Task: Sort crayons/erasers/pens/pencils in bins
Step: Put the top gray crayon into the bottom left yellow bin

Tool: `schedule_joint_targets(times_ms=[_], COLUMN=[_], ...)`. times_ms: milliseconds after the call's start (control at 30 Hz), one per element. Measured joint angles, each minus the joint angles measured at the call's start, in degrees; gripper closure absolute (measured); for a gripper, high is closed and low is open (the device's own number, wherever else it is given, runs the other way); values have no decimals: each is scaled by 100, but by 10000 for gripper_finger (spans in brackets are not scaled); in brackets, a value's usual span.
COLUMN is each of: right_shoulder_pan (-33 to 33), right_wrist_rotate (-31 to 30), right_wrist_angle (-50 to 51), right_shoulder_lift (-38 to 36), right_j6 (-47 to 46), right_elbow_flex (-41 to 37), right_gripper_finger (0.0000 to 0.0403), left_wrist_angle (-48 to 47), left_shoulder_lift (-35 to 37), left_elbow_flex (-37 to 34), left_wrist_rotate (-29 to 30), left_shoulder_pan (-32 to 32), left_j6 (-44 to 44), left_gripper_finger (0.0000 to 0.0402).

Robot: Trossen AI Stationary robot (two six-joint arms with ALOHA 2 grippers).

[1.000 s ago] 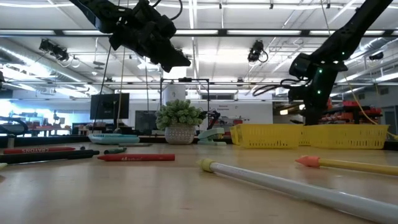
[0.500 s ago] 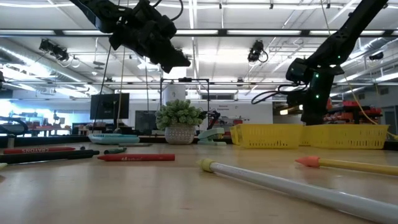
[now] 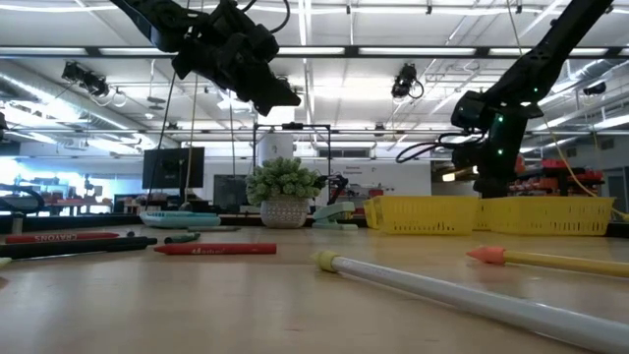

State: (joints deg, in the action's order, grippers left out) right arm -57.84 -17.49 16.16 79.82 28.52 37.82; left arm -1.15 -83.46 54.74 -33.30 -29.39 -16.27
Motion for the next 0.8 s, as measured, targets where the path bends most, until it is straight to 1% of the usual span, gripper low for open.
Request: schedule_joint_targets(times_ms=[167, 267, 400, 500, 533, 600, 733, 800], right_shoulder_pan=[164, 275, 483, 681, 748, 868, 1161, 1366], right_wrist_rotate=[-437, -619, -641, -429, -241, 425, 2135, 2880], right_wrist_angle=[-7, -7, -7, -9, -20, -78, -215, -223], right_shoulder_lift=[-206, -444, -880, -1288, -1431, -1699, -2074, -2128], right_j6=[-12, -283, -834, -1258, -1444, -1863, -2478, -2617], right_elbow_flex=[0, 0, 2, 2, 2, 4, 9, 11], right_gripper_finger=[295, 295, 295, 295, 295, 295, 295, 295], left_wrist_angle=[-36, -39, -36, -39, -40, -37, 41, 75], left_shoulder_lift=[0, 0, 0, 0, 0, 0, 0, 0], left_elbow_flex=[0, 0, 0, 0, 0, 0, 0, 0], left_wrist_rotate=[2, 4, 18, 22, 22, 24, 26, 25], left_shoulder_pan=[-4, -55, -186, -267, -275, -297, -297, -291], left_j6=[2, 2, 3, 168, 231, 208, 151, -123], left_gripper_finger=[379, 378, 384, 384, 383, 377, 362, 353])
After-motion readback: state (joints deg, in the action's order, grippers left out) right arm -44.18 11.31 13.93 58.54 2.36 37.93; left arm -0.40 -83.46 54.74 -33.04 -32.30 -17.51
